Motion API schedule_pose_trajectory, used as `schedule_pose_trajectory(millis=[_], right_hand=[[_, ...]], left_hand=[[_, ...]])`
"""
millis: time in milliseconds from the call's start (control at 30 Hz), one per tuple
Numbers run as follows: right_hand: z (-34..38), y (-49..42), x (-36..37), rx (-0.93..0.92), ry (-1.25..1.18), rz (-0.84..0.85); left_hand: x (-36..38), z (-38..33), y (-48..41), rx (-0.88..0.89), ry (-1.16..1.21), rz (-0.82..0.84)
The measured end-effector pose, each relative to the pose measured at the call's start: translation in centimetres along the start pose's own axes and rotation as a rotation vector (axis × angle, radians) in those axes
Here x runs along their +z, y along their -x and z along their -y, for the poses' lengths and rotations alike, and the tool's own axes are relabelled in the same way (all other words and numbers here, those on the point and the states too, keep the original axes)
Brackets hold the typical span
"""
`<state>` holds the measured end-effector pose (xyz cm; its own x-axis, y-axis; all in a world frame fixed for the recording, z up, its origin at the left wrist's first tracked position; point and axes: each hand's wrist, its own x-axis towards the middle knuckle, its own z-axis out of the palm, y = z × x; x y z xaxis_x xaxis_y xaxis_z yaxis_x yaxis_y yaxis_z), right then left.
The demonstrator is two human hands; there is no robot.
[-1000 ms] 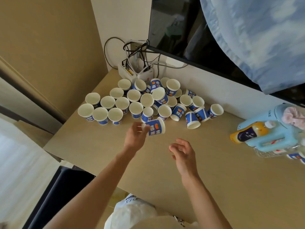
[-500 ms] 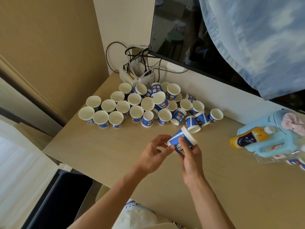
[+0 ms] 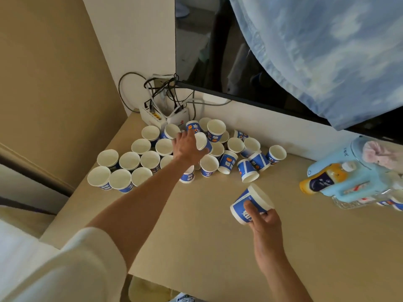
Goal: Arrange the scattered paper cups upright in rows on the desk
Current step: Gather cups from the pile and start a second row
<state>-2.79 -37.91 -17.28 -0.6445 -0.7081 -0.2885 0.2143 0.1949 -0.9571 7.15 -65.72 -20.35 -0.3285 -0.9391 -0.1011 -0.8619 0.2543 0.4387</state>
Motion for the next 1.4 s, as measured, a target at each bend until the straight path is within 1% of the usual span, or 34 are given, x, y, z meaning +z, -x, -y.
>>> schedule_pose_trajectory(millis=[133,233,400,500,700,867,933,1033,1167,1267,1400], right_hand=[[0.7,0.3,-0.7,-0.016,0.021,-0.023],[1.1,0.5,-1.4,-0.017,0.022,-0.048],[1.1,0.2,-2.4,-0.008,0.023,-0.078],[1.0,-0.1,-2.5,-0.005,0.033,-0.07],[0.7,-0.2,-2.7,0.011,-0.007,-0.087],[1.1,0.2,-3.0,0.012,-0.033,-0.097],[1.3,0.3,-3.1,0.011,-0.023,-0.098],[1.9,0.8,-4.1,-0.008,0.019,-0.097],[2.4,1.9,-6.8,-0.028,0.049,-0.123],[2.8,3.0,-10.0,-0.055,0.02,-0.163],[3.2,5.1,-15.6,-0.08,-0.068,-0.228]], left_hand=[[1.2,-0.2,-2.6,0.001,-0.132,0.081],[2.0,0.2,-3.2,0.013,-0.176,0.095],[3.0,0.5,-3.6,0.032,-0.209,0.027],[3.1,0.7,-3.5,0.052,-0.193,-0.046],[0.5,-0.5,-1.5,0.089,0.077,-0.231],[-1.1,-1.8,4.2,0.115,0.506,-0.273],[-0.8,-2.3,7.1,0.169,0.608,-0.288],[0.3,-3.7,12.1,0.208,0.712,-0.249],[1.3,-6.9,17.9,0.226,0.772,-0.158],[1.9,-10.2,21.8,0.249,0.815,-0.109],[3.2,-14.8,26.3,0.236,0.867,-0.051]])
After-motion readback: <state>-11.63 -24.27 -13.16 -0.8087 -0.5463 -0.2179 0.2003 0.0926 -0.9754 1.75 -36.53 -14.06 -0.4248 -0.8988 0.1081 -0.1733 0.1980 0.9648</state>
